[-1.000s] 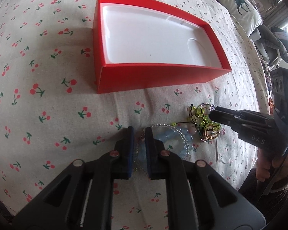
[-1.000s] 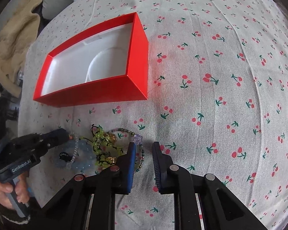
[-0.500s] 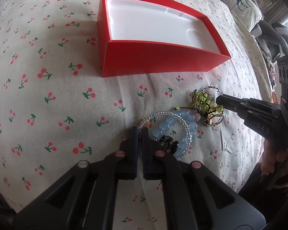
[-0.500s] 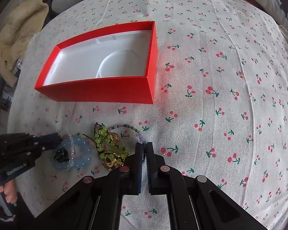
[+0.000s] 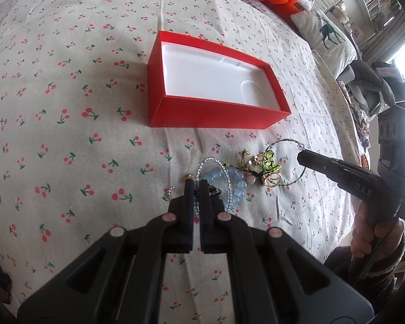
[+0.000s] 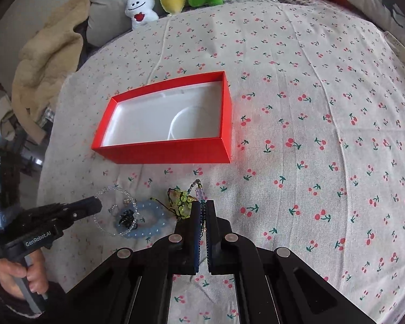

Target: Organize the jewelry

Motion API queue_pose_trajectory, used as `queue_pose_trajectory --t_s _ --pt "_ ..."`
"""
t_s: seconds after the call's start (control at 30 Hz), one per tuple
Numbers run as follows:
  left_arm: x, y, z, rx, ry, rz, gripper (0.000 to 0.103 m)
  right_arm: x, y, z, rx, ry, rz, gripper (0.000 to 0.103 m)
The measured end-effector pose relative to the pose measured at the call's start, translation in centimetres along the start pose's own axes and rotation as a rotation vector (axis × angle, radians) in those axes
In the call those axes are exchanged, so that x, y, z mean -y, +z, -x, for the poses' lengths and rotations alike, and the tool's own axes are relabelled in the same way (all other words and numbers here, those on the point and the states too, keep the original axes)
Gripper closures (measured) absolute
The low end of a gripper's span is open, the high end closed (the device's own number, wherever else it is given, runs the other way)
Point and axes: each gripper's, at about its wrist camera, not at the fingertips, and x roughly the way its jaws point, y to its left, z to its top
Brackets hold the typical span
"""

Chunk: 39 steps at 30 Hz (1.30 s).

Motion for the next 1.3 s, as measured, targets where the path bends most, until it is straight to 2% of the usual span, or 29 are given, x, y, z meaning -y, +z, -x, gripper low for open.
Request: queue_pose_trajectory --t_s 0.17,0.37,0.53,0.67,0.77,0.8,0.83,0.87,0.93,1.0,1.03,1.07,1.1,1.17,1.3 --pt "0.9 -0.6 1.8 0.03 -0.048 -0.001 0.099 -0.9 -0.3 1.5 0.03 0.041 0.005 0.1" --pt "0.9 -2.3 2.8 0.01 -0.082 0.012 0.099 -1.3 -1.3 3.9 0.044 0.127 0.003 0.1" --pt "0.4 -4.4 2.4 -0.036 -0.054 0.017 0.099 -0.5 -3.3 4.3 -0.01 0.194 -0.026 0.1" --pt "-0.7 -6.2 1.3 -0.066 0.007 0.01 0.099 1.3 -4.9 3.2 -0.061 0.14 -0.056 0.1" --pt "-1.1 -7.1 0.8 -0.059 0.033 -0.015 0.099 2.7 -5.7 2.0 -0.094 0.071 -0.073 0.097" --pt "-1.1 -7.3 0.8 -0.051 0.049 -0.024 0.098 3.1 -5.9 1.7 -0.097 0.039 -0.07 0.097" --pt "-1.1 -7.5 0.9 -0.043 0.065 -0.041 0.087 3.5 -6.0 1.5 -0.093 0.004 -0.07 0.097" --pt "-0.9 -7.8 1.0 -0.028 0.073 -0.062 0.079 3.8 -6.2 1.5 -0.08 -0.026 -0.066 0.093" --pt "-0.5 -8.4 1.4 0.015 0.089 -0.106 0.041 4.0 -6.5 1.7 -0.045 -0.077 -0.039 0.088" --pt "-0.1 -9.1 1.8 0.056 0.105 -0.161 0.033 4.0 -7.0 2.0 -0.016 -0.114 0.012 0.082" --pt "0.1 -9.5 1.8 0.068 0.108 -0.19 0.03 4.0 -7.3 2.1 -0.004 -0.125 0.029 0.061" --pt "0.2 -9.7 1.7 0.077 0.112 -0.212 0.028 4.1 -7.8 2.1 0.009 -0.123 0.04 0.026" --pt "0.4 -10.1 1.6 0.085 0.116 -0.233 0.026 4.2 -8.1 2.3 0.032 -0.116 0.046 0.017" --pt "0.6 -11.0 1.1 0.082 0.136 -0.276 0.023 3.8 -8.9 2.7 0.078 -0.116 0.093 0.017" --pt "1.0 -12.4 0.2 0.097 0.181 -0.379 0.017 3.0 -10.4 2.1 0.109 -0.124 0.192 0.017"
